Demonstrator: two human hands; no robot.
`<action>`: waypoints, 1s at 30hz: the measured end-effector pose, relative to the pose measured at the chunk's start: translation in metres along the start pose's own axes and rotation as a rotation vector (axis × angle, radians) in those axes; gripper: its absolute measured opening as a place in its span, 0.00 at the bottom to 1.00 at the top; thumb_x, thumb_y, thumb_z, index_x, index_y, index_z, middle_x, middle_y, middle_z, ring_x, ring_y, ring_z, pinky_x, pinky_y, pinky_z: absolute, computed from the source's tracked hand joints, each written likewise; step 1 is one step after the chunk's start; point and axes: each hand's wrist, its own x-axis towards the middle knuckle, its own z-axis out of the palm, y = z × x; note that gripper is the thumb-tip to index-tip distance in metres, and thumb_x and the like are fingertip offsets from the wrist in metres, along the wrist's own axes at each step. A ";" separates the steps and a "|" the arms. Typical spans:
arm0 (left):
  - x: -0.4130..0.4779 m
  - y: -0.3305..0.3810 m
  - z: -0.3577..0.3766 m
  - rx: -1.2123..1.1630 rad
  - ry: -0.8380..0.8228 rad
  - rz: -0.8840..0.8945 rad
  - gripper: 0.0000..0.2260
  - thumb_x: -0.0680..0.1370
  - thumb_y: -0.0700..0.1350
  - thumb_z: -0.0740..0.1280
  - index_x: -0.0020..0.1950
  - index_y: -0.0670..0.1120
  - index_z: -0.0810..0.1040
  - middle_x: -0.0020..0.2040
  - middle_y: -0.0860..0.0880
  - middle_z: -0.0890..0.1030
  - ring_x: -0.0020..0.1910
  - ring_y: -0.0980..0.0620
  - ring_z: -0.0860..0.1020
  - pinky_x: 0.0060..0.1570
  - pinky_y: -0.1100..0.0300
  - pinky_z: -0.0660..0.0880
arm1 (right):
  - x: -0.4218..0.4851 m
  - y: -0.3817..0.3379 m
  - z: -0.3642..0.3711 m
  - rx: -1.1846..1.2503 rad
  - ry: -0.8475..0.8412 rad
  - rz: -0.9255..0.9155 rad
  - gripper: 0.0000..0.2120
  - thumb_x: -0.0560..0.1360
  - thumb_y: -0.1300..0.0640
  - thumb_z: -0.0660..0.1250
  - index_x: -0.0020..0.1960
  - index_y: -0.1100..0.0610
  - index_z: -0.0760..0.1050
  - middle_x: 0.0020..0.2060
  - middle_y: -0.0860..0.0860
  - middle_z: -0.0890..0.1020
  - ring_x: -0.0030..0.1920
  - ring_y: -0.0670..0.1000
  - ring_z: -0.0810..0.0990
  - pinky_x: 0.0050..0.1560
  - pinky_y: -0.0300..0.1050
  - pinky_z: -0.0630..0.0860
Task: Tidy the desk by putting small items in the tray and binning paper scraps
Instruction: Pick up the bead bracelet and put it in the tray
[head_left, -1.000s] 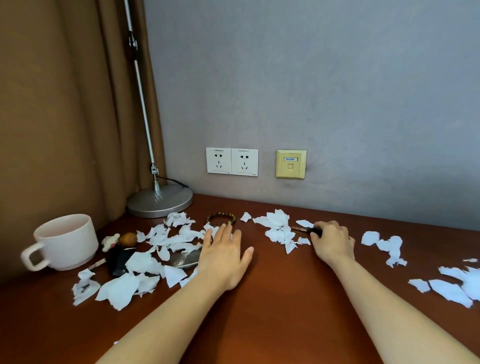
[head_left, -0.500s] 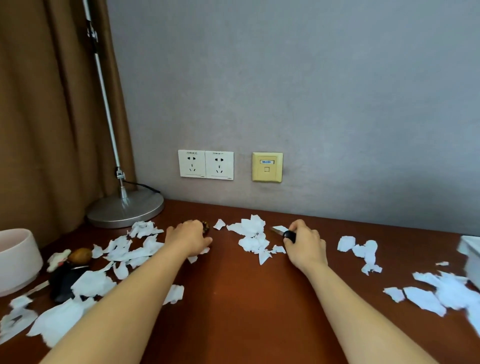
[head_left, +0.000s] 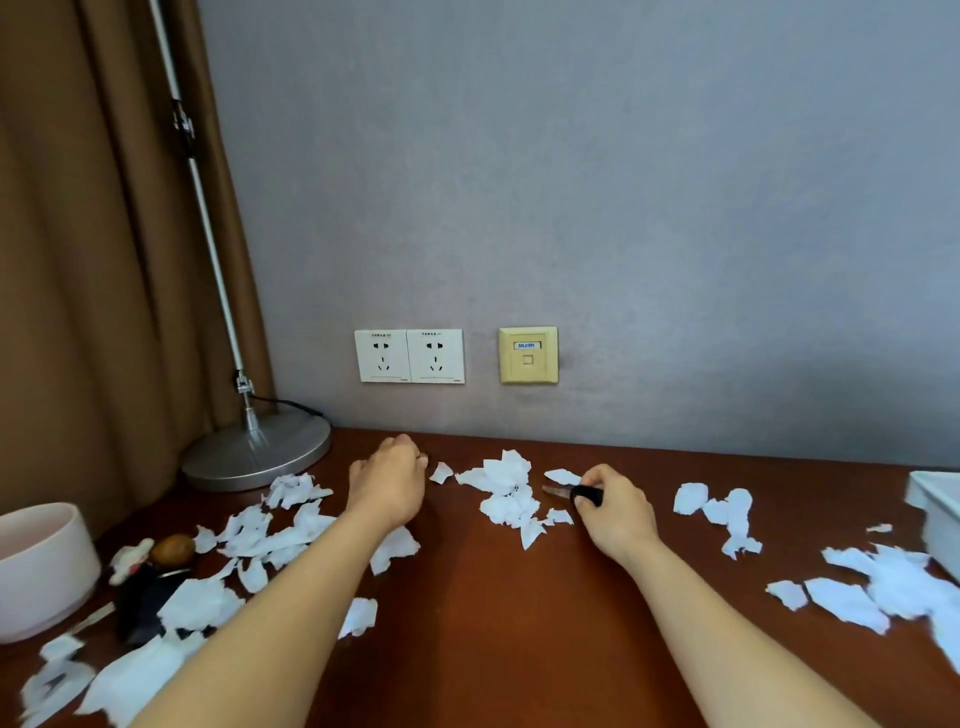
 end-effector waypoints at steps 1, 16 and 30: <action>-0.001 0.001 -0.007 -0.050 0.023 0.000 0.11 0.82 0.46 0.54 0.59 0.44 0.72 0.60 0.45 0.74 0.61 0.44 0.73 0.63 0.49 0.66 | -0.003 -0.001 -0.001 0.037 -0.003 0.006 0.03 0.76 0.59 0.64 0.47 0.52 0.72 0.46 0.50 0.79 0.54 0.56 0.78 0.56 0.48 0.72; -0.059 0.056 -0.100 -0.313 -0.022 0.417 0.06 0.80 0.45 0.60 0.47 0.46 0.74 0.44 0.47 0.79 0.43 0.50 0.76 0.44 0.58 0.71 | -0.036 -0.033 -0.115 0.317 0.168 0.084 0.03 0.73 0.59 0.68 0.45 0.56 0.75 0.44 0.55 0.78 0.45 0.55 0.75 0.44 0.42 0.69; -0.133 0.193 -0.136 -0.347 -0.075 0.732 0.06 0.77 0.43 0.67 0.51 0.42 0.80 0.47 0.45 0.82 0.48 0.49 0.79 0.52 0.56 0.75 | -0.080 0.002 -0.266 0.250 0.328 0.059 0.06 0.71 0.63 0.71 0.39 0.56 0.75 0.43 0.56 0.77 0.47 0.53 0.73 0.46 0.39 0.65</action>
